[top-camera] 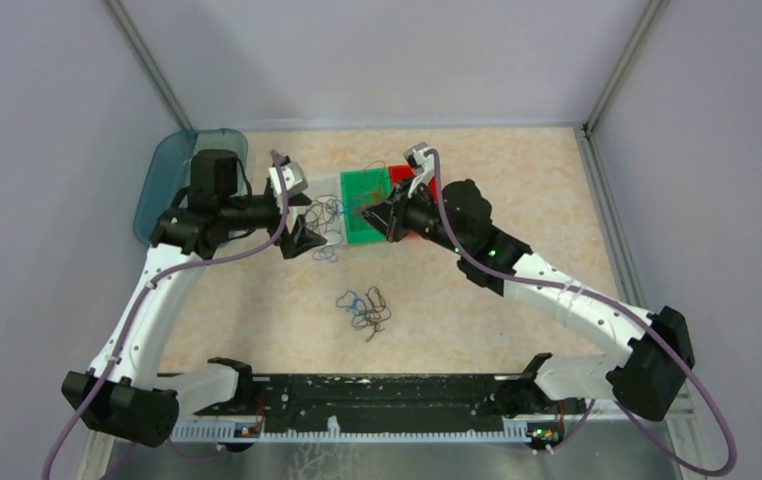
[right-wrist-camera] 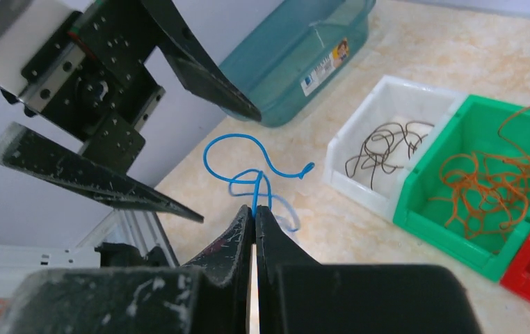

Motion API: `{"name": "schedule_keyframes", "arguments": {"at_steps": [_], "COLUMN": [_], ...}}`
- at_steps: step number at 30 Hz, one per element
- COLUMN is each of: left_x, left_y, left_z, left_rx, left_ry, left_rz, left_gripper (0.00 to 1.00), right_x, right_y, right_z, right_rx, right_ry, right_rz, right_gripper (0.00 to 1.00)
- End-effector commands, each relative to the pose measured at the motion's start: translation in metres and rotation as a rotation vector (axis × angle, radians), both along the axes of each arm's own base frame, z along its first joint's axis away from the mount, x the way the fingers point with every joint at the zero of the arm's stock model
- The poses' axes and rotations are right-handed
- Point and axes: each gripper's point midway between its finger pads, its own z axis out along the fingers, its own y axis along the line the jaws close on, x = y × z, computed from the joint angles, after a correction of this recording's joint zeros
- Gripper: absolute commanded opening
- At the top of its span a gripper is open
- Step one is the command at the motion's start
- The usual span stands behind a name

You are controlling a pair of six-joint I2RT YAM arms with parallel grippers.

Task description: Untangle the cables

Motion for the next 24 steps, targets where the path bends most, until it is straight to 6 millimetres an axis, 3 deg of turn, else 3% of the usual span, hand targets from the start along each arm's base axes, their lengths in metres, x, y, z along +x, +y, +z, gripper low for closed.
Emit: {"name": "schedule_keyframes", "arguments": {"at_steps": [1, 6, 12, 17, 24], "left_x": [-0.019, -0.016, -0.008, -0.005, -0.005], "left_y": [-0.008, -0.002, 0.004, 0.008, 0.010], "left_z": [0.010, 0.015, 0.012, 0.006, 0.004], "left_rx": [-0.045, -0.023, 0.002, 0.019, 0.036], "left_ry": [-0.008, -0.041, -0.045, -0.029, -0.031], "left_rz": [-0.092, -0.063, -0.001, 0.026, 0.024], "left_gripper": [1.00, 1.00, 1.00, 1.00, 1.00], "right_x": [-0.003, 0.024, 0.081, 0.129, 0.188], "right_y": [-0.004, -0.022, -0.072, -0.098, -0.118], "right_z": [0.063, 0.058, 0.047, 0.019, -0.030], "right_rx": [0.101, -0.018, -0.113, -0.221, -0.434], "right_ry": [-0.115, -0.141, -0.145, -0.149, -0.166], "right_rz": [-0.003, -0.154, -0.377, -0.488, -0.624], "right_gripper": [0.00, 0.00, 0.00, 0.00, 0.00]}}
